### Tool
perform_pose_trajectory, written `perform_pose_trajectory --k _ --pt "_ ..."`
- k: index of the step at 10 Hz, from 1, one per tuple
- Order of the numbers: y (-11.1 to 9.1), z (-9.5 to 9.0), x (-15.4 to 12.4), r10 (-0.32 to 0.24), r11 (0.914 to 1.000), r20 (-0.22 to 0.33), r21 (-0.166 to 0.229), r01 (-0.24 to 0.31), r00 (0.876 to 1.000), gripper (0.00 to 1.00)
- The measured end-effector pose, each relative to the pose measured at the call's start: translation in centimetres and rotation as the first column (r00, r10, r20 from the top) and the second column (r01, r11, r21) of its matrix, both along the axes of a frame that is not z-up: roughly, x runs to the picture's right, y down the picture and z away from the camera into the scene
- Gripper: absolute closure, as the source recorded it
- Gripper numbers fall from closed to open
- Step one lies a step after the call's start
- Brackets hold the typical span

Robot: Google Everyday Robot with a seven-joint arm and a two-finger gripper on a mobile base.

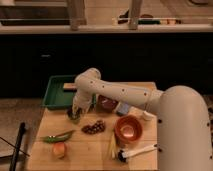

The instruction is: Stack cups into tray

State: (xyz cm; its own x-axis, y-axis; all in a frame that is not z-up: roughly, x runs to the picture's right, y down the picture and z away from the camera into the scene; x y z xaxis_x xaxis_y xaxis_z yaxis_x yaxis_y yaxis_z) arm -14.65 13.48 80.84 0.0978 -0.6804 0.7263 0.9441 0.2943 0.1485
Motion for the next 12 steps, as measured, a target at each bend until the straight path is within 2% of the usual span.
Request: perform_pose_trajectory --k 8,10,12 --pt "2.2 3.4 -1.3 0.049 0.9982 0.045 -0.038 -0.047 0.998 0.58" --pt "2.7 3.8 -1.4 0.059 0.9976 0.051 -0.041 -0.057 0.997 0.74" --pt "2.8 3.5 -1.4 0.06 0.9975 0.046 -0.039 -0.058 0.997 0.94"
